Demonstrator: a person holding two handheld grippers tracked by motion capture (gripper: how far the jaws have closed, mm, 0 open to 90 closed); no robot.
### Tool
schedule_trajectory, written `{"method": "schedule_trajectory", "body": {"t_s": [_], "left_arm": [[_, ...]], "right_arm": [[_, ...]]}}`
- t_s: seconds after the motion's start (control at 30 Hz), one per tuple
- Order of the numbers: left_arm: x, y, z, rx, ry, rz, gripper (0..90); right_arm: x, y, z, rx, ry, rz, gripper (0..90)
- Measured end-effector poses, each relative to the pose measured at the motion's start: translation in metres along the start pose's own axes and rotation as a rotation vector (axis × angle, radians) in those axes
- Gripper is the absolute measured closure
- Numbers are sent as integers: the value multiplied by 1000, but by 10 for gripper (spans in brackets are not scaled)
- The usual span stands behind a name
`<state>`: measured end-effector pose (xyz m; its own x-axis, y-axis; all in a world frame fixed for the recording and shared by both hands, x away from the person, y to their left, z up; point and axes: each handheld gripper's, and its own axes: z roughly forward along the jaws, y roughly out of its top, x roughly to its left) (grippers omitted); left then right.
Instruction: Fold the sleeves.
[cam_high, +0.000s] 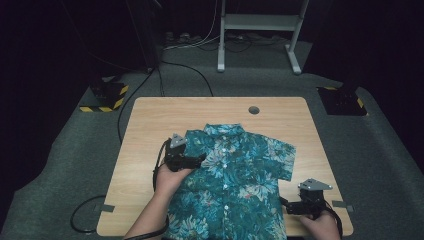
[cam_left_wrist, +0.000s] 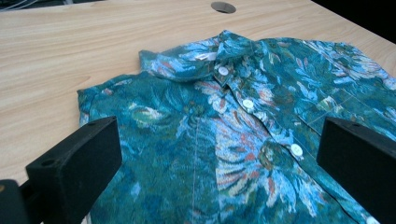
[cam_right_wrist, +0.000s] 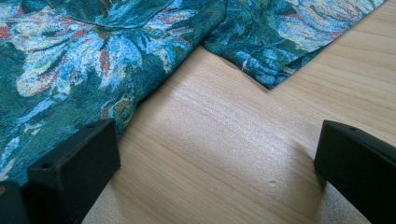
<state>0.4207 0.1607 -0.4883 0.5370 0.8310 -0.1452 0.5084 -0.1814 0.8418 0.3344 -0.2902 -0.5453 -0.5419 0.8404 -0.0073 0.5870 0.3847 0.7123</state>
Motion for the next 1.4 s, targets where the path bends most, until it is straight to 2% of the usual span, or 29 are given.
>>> {"method": "schedule_trajectory", "body": {"t_s": [0.63, 1.27, 1.4], "left_arm": [[14, -23, -30, -17, 14, -35, 4], [30, -52, -69, -28, 50, -63, 5], [34, -62, -81, -33, 60, -76, 5]], "right_arm": [[0, 0, 0, 0, 0, 0, 0], [0, 0, 0, 1, 0, 1, 0], [0, 0, 0, 1, 0, 1, 0]]}}
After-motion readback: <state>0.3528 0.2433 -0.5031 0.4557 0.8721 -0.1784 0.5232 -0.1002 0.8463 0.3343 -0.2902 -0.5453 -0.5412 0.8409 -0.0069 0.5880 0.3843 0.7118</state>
